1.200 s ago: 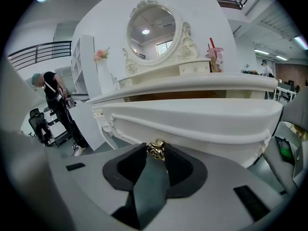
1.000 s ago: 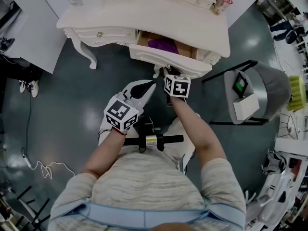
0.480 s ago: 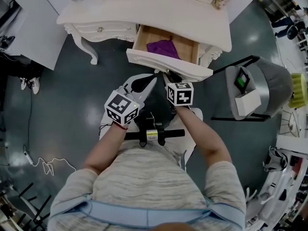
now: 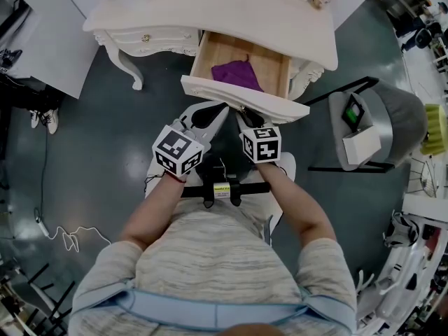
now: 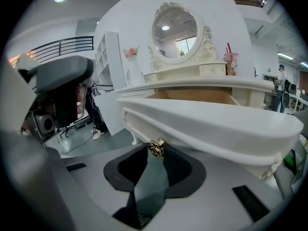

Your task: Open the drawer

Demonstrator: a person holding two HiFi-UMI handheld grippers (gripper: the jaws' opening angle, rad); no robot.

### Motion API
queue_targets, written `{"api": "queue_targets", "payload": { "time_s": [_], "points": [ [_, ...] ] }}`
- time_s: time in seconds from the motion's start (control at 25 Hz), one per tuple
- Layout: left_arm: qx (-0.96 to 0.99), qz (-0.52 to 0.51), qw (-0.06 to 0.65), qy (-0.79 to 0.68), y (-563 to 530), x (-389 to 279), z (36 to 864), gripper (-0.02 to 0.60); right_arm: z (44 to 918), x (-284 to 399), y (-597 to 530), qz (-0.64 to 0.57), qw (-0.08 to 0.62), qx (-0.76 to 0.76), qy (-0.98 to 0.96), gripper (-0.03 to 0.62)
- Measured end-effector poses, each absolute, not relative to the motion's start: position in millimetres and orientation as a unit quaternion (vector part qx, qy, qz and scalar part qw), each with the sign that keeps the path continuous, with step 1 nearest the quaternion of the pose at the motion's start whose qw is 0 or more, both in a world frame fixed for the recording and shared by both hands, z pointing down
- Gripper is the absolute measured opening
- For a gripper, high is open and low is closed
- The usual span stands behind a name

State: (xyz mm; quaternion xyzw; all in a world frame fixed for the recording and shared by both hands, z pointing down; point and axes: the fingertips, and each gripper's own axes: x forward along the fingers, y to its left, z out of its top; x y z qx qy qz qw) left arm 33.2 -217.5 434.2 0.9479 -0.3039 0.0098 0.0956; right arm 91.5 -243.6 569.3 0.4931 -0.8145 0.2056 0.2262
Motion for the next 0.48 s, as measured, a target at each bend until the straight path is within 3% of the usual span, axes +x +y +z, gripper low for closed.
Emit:
{"api": "queue_targets", "payload": {
  "time_s": [0.48],
  "points": [
    [0.949, 0.011, 0.092, -0.301, -214, 35, 433, 0.014, 570, 88, -219, 0.208, 0.224, 0.473, -0.826, 0.091]
  ]
}}
